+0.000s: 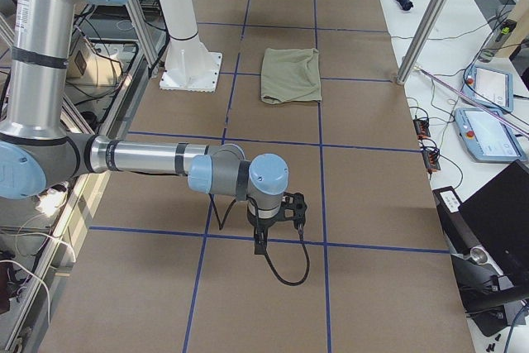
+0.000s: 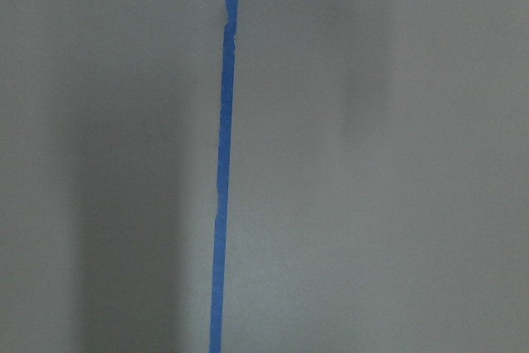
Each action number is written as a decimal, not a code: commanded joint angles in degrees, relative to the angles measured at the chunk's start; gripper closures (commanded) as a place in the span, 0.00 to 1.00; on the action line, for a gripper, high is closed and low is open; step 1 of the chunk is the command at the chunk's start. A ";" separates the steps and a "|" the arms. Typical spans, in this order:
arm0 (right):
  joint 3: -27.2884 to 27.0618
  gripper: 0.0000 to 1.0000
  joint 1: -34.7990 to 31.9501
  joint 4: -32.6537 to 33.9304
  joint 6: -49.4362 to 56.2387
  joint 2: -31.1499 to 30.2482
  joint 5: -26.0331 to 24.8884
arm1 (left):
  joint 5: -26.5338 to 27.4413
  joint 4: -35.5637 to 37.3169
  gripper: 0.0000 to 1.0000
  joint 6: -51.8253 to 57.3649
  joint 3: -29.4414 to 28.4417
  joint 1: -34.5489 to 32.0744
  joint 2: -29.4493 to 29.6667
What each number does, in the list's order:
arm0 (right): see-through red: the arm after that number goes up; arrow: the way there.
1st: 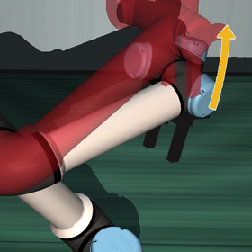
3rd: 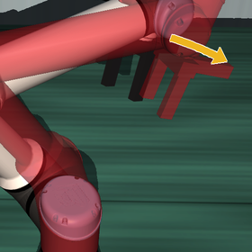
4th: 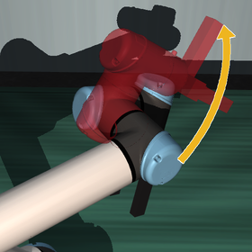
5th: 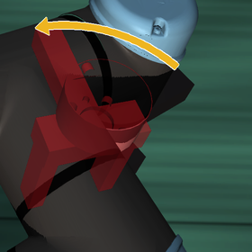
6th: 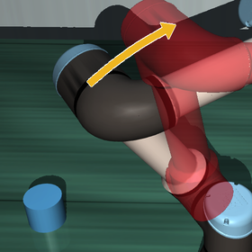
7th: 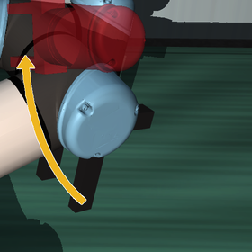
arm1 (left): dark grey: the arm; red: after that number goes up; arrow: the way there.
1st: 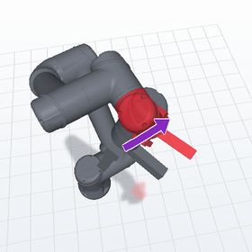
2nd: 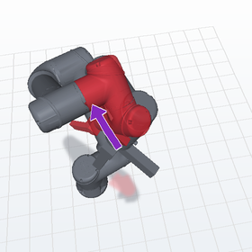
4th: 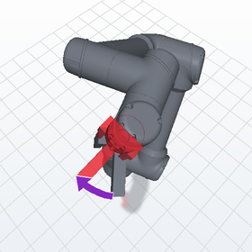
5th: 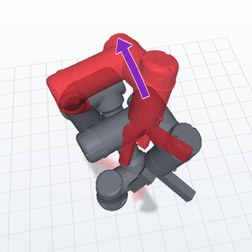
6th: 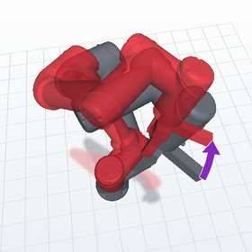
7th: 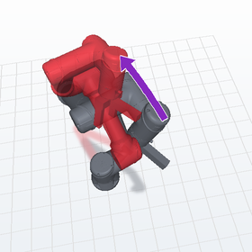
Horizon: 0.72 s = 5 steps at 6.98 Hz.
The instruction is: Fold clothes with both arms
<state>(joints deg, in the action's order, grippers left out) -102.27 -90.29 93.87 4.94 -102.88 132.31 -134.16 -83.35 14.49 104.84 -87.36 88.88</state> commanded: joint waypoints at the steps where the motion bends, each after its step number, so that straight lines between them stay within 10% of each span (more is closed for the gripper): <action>1: -0.92 0.00 -0.15 -6.03 -4.39 -1.79 0.84 | -1.63 -0.14 0.00 0.10 4.56 -0.53 -4.93; 5: -1.00 0.00 -0.15 -8.71 -4.23 -1.80 0.66 | -1.63 -0.23 0.00 0.27 4.24 -0.53 -6.96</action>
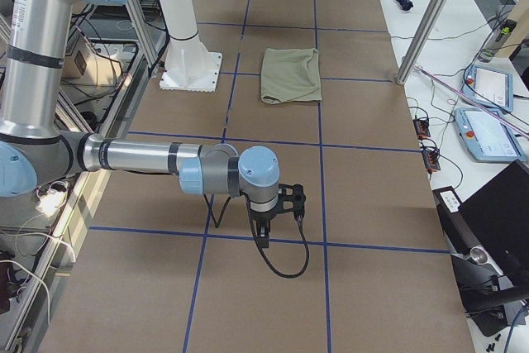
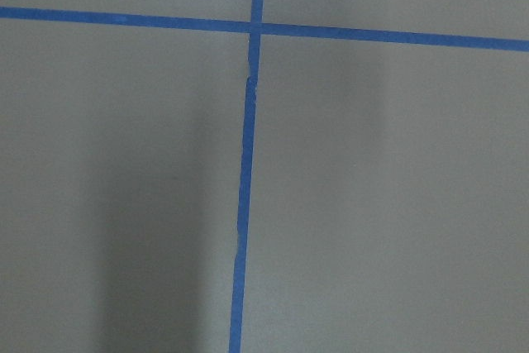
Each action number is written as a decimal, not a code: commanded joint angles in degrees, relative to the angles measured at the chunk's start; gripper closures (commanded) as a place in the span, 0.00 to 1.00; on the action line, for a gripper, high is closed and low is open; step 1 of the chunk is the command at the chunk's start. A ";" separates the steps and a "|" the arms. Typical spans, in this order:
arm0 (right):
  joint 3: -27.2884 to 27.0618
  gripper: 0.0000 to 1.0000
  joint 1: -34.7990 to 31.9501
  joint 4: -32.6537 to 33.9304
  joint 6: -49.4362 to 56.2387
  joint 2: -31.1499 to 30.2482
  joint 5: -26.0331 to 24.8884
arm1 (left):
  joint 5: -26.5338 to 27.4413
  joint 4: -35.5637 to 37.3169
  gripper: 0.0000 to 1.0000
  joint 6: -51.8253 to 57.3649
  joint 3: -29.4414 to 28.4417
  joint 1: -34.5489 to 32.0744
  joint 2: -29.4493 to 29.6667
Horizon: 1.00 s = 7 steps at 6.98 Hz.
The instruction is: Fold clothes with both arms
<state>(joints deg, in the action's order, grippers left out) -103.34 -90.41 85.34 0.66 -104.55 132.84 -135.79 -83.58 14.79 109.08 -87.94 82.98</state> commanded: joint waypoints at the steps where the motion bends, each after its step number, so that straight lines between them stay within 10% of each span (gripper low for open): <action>1: 0.07 0.00 0.06 -0.17 0.04 -0.13 0.22 | 0.00 -0.53 0.00 -0.02 -0.18 0.04 -2.54; 7: 0.25 0.00 0.06 -0.17 0.04 -0.13 0.49 | 0.79 -3.34 0.00 -0.29 -0.62 -3.82 -7.66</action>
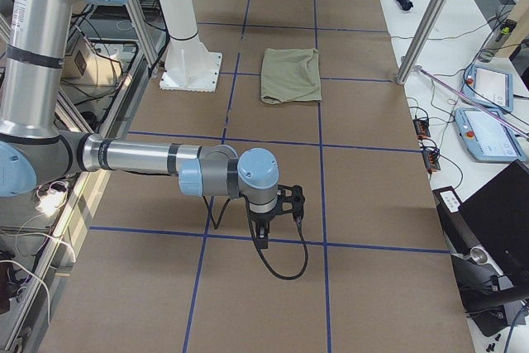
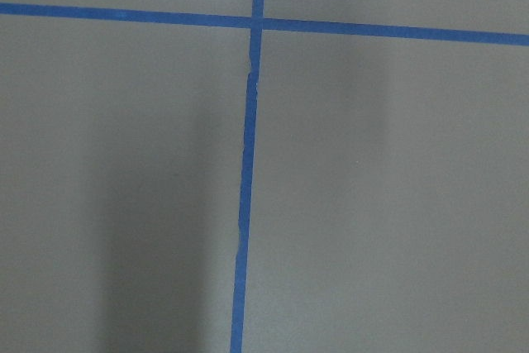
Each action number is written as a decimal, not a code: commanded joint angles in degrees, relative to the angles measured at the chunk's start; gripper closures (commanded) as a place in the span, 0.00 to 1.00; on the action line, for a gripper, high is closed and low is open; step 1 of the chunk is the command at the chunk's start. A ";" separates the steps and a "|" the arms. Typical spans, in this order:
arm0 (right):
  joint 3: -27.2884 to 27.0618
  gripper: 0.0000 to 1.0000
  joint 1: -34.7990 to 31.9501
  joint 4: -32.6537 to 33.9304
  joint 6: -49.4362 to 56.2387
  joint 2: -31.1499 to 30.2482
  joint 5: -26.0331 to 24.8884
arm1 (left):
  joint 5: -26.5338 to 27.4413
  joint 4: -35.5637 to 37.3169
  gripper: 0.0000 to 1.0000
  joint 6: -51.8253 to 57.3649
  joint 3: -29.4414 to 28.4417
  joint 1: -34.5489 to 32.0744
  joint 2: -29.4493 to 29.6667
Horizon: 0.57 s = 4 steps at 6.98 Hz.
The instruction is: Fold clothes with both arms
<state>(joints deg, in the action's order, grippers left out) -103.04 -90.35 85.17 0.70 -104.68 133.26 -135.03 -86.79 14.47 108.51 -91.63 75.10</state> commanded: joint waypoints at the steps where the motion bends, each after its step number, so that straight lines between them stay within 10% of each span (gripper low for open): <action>1: 0.03 0.00 -0.08 0.00 0.00 0.00 0.07 | 0.03 -0.13 0.00 0.11 0.03 -0.13 0.22; 4: -0.05 0.00 0.00 0.00 0.00 0.09 0.24 | 0.03 -0.13 0.00 0.03 -0.05 -0.13 -0.21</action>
